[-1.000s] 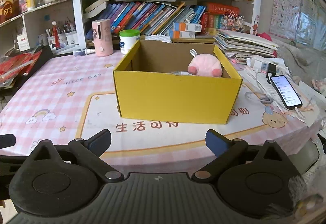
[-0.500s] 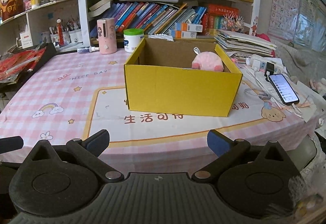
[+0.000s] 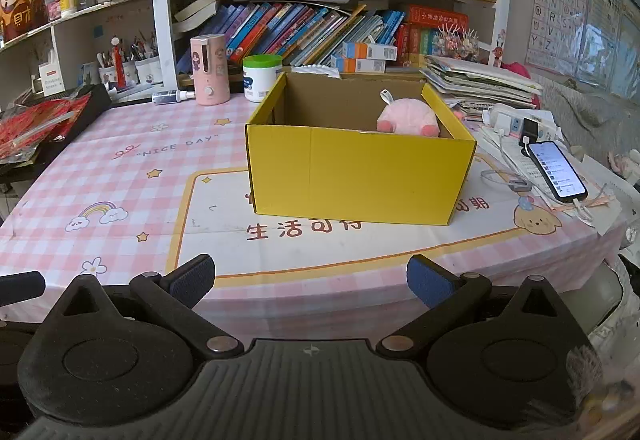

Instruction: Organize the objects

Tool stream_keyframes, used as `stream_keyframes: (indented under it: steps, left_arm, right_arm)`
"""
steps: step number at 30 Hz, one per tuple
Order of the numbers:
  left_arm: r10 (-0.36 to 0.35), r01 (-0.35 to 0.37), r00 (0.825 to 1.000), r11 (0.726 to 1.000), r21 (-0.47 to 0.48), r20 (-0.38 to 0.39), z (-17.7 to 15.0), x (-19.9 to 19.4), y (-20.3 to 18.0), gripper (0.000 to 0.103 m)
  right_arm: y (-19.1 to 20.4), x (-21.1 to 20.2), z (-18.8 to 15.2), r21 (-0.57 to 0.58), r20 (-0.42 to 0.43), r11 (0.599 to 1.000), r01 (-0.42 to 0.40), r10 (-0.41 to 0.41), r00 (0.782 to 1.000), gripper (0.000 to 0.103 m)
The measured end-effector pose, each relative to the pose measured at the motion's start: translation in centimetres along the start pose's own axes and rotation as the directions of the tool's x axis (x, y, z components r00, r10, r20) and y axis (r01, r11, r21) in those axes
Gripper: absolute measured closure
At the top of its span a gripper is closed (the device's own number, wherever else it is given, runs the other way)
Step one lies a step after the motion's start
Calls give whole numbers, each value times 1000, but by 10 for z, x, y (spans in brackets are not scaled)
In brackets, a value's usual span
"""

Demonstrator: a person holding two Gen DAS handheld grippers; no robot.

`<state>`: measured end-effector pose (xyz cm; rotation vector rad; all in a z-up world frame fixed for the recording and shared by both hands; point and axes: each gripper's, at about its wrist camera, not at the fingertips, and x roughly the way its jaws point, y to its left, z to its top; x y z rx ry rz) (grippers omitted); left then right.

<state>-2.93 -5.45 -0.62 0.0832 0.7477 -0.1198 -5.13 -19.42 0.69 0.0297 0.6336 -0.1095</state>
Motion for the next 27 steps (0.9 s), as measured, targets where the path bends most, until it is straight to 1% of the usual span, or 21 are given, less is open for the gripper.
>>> stream_keyframes:
  steps: [19, 27]
  left_arm:
    - [-4, 4, 1000, 999, -33, -14, 0, 3, 2, 3]
    - [-5, 5, 1000, 999, -33, -20, 1, 5, 2, 3]
  right_arm:
    - [-2, 2, 1, 12, -13, 1000, -17, 17, 1000, 0]
    - [-3, 6, 4, 15, -21, 1000, -24, 24, 999, 0]
